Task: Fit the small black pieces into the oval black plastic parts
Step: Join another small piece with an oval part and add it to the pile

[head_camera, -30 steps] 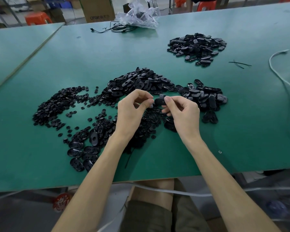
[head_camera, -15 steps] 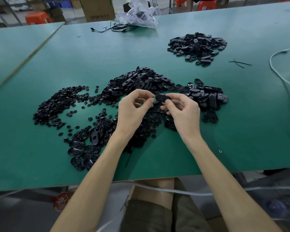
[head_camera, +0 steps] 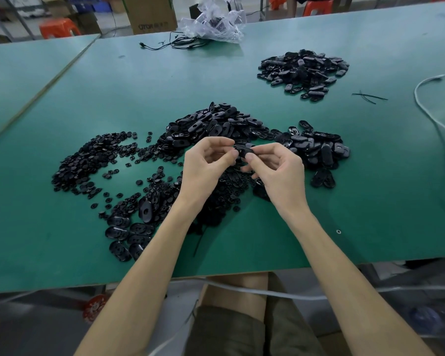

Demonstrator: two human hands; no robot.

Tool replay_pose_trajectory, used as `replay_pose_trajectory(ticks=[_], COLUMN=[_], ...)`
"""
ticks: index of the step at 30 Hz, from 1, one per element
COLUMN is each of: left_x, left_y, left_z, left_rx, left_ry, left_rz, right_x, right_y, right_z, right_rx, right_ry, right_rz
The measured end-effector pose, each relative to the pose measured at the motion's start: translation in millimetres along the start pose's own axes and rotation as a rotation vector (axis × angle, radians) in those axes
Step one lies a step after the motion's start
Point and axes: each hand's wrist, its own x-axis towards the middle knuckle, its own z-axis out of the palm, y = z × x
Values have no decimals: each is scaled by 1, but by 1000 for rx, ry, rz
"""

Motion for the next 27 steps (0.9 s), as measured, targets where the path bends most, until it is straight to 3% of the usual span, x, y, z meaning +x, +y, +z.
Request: replay_pose_trajectory(ticks=[10,27], left_x=[-1,-1], left_y=[2,3], left_z=[0,-1], left_rx=[-70,-53], left_ry=[-92,-135], left_rz=[-89,-33], right_x=[1,2], right_y=[1,3], right_z=[-2,-1], right_rx=[75,-58], right_ry=[-70,-74], right_rz=[-32,-41])
